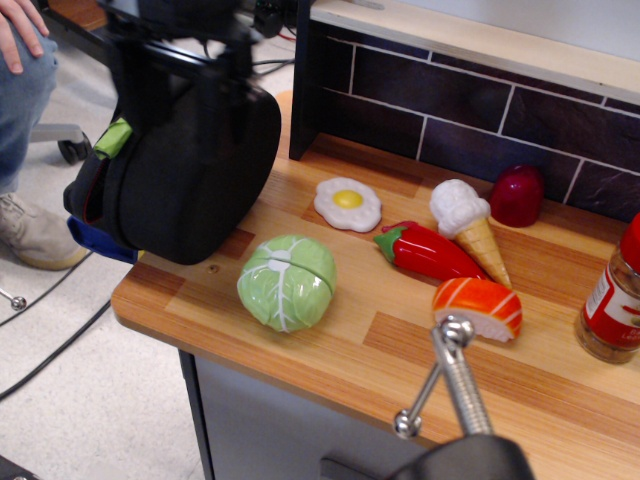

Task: Zip zipper bag

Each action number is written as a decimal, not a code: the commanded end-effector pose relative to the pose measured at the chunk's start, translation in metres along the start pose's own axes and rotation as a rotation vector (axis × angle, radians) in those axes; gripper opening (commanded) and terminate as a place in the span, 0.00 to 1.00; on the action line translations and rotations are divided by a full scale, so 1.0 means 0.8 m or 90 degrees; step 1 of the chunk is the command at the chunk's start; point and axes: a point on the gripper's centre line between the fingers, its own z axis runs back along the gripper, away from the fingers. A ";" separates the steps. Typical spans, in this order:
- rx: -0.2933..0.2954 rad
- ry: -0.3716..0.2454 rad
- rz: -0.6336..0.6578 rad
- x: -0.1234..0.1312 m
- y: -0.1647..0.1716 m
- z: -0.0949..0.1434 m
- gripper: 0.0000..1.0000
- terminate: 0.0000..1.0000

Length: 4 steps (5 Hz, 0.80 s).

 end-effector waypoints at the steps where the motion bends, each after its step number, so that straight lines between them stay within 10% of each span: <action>1: 0.074 -0.002 -0.028 -0.005 0.045 0.024 1.00 0.00; 4: 0.052 -0.034 -0.050 -0.016 0.064 -0.021 1.00 0.00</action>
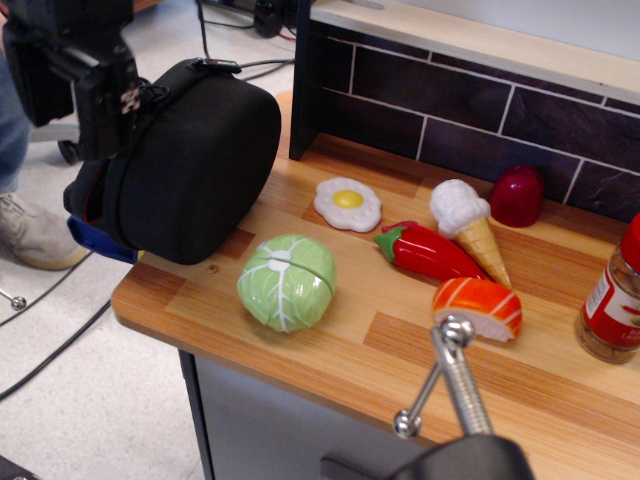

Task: Zip zipper bag

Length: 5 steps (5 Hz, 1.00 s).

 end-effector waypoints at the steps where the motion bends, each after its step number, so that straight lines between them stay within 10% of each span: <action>1: -0.028 -0.035 -0.014 0.007 -0.011 -0.002 1.00 0.00; 3: -0.009 -0.058 0.015 0.031 -0.015 -0.007 1.00 0.00; 4: -0.012 -0.069 0.029 0.037 -0.013 -0.006 0.00 0.00; 5: 0.004 -0.084 0.030 0.035 -0.012 -0.013 0.00 0.00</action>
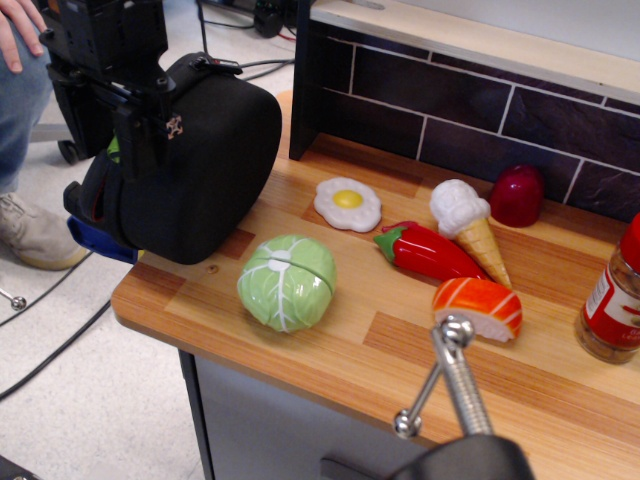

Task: Zip zipper bag

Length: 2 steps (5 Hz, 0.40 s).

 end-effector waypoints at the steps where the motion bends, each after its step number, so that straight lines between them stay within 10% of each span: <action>1: 0.017 -0.033 0.000 0.005 0.005 0.010 0.00 0.00; 2: 0.025 -0.010 -0.018 -0.017 0.014 0.006 0.00 0.00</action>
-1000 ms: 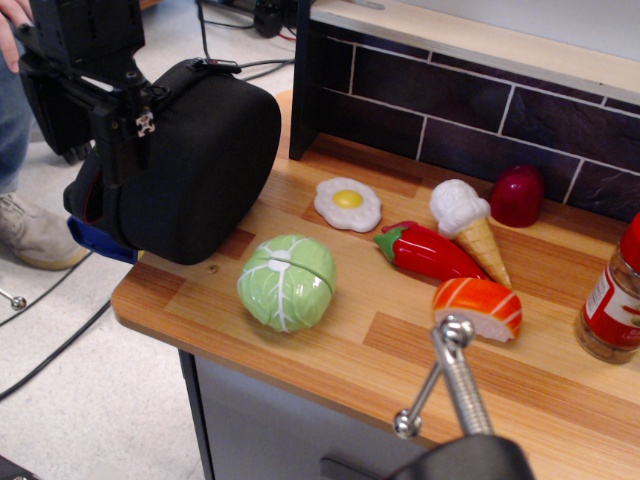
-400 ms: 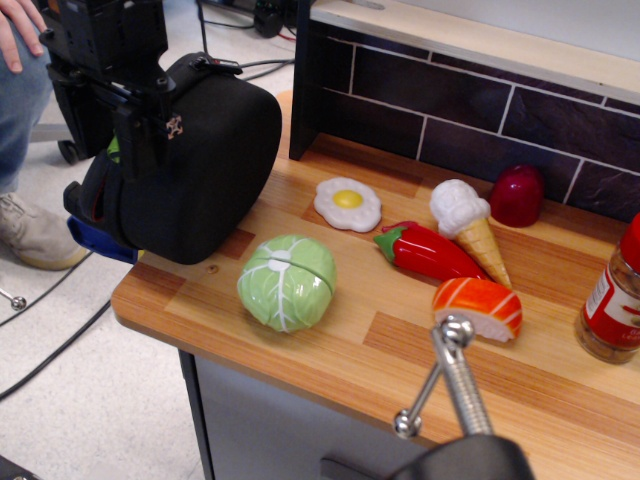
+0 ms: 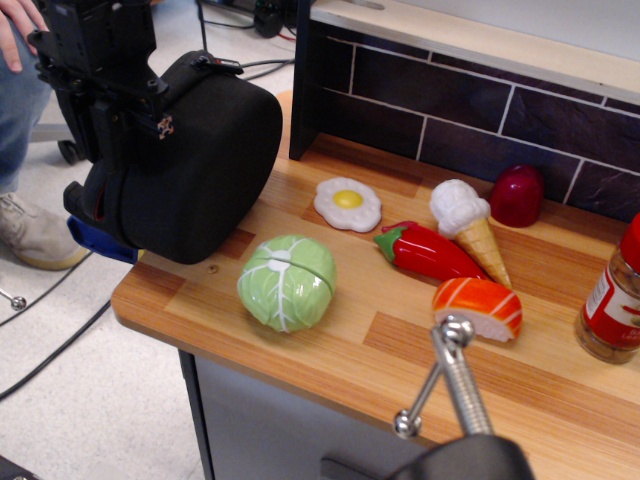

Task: Zip zipper bag

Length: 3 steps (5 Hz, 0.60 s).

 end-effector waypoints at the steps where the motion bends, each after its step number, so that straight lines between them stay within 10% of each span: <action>1: 0.026 0.019 -0.071 -0.046 0.016 0.009 0.00 0.00; 3: 0.096 0.032 -0.092 -0.055 0.024 -0.047 0.00 0.00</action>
